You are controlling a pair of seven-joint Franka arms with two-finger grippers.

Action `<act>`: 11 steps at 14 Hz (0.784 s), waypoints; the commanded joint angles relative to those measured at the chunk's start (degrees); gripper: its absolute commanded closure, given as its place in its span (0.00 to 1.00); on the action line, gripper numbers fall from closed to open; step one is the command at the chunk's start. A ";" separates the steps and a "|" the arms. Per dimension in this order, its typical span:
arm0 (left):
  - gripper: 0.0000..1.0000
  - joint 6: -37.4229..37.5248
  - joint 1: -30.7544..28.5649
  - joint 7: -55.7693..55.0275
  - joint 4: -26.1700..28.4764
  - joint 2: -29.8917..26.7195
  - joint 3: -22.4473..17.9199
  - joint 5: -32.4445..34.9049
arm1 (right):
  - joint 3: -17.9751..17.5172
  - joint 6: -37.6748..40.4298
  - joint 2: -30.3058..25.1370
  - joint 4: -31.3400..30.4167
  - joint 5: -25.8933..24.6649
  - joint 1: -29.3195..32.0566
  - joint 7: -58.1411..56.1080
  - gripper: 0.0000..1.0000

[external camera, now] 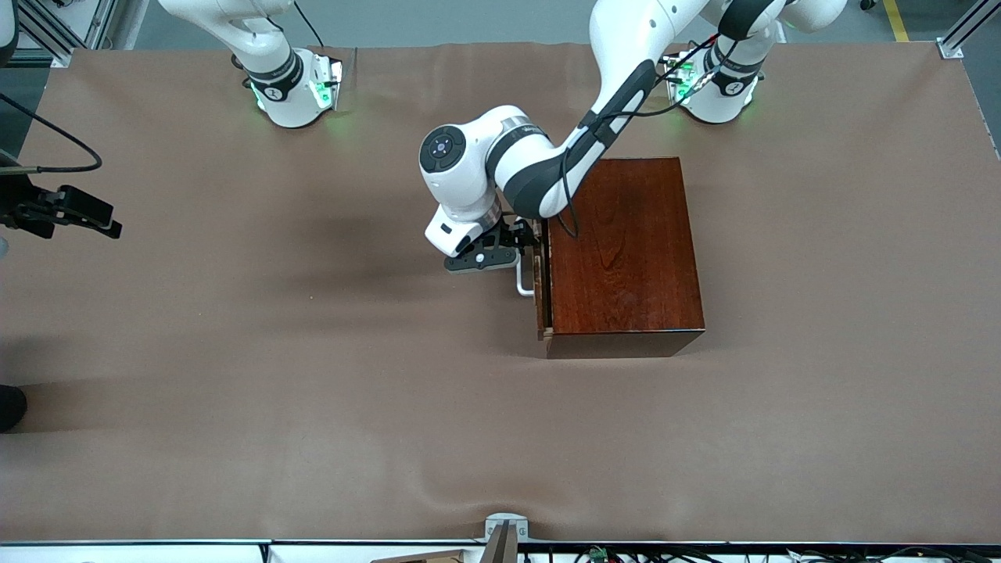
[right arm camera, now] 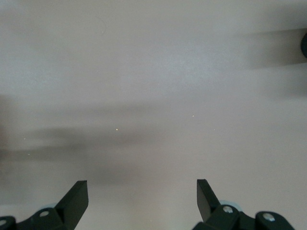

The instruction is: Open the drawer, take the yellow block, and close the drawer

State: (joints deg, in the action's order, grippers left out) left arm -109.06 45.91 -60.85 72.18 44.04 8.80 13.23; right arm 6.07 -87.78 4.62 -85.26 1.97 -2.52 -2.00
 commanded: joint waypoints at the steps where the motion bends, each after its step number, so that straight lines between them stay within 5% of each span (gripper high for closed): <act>1: 0.00 -1.77 0.59 -1.28 -2.66 2.01 0.07 -3.03 | -0.27 -0.11 -1.46 -0.87 -0.66 0.15 -0.20 0.00; 11: 0.00 -10.64 1.64 -3.31 -2.75 2.54 0.25 -3.12 | -0.27 -0.11 -1.46 -0.87 -0.66 0.15 -0.20 0.00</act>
State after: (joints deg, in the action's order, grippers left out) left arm -116.51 46.50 -63.22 72.13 44.49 8.92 11.34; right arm 6.07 -87.78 4.62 -85.26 1.97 -2.52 -2.00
